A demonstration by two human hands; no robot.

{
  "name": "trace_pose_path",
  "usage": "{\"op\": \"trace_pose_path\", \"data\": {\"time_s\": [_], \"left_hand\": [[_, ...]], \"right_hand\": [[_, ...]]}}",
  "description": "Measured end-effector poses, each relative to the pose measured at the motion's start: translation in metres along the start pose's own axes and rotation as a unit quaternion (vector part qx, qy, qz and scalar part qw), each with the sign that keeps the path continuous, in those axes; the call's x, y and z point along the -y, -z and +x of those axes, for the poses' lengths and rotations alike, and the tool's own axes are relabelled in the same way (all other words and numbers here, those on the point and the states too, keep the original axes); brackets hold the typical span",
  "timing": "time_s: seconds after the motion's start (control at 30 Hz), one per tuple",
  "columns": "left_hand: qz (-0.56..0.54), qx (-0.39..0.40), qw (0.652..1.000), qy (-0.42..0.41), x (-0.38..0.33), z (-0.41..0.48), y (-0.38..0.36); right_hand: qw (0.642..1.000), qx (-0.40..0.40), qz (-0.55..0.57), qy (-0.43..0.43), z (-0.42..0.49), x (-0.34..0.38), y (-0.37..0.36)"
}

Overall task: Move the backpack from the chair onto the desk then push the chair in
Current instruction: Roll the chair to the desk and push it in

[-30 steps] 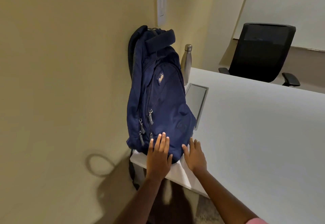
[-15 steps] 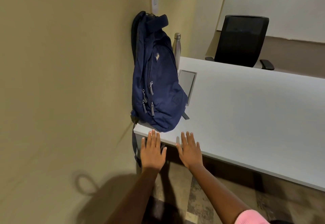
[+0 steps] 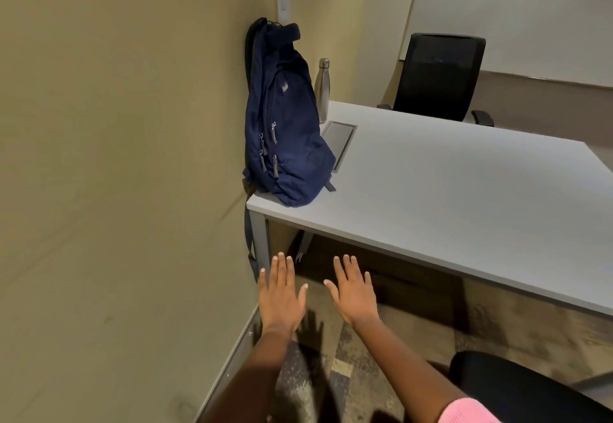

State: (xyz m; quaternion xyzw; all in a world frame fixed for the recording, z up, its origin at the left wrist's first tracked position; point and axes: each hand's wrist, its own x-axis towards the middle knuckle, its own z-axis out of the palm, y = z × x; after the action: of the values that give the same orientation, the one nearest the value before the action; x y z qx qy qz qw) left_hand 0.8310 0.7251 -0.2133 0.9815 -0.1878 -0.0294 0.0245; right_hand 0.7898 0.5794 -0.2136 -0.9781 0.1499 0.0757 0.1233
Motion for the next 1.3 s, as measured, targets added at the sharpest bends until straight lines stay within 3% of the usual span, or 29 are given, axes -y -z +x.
{"op": "trace_pose_path", "data": {"time_s": [0.73, 0.93, 1.3], "left_hand": [[-0.006, -0.008, 1.000, 0.018, -0.048, -0.265, -0.018], [0.008, 0.009, 1.000, 0.023, -0.058, -0.330, -0.019], [-0.004, 0.006, 0.996, 0.092, -0.103, -0.411, -0.022]], "right_hand": [[1.000, 0.011, 0.007, 0.015, -0.253, -0.019, -0.047], [0.997, -0.002, 0.020, 0.068, -0.310, 0.003, -0.057], [0.993, 0.004, 0.027, 0.117, -0.394, -0.042, -0.061]]}}
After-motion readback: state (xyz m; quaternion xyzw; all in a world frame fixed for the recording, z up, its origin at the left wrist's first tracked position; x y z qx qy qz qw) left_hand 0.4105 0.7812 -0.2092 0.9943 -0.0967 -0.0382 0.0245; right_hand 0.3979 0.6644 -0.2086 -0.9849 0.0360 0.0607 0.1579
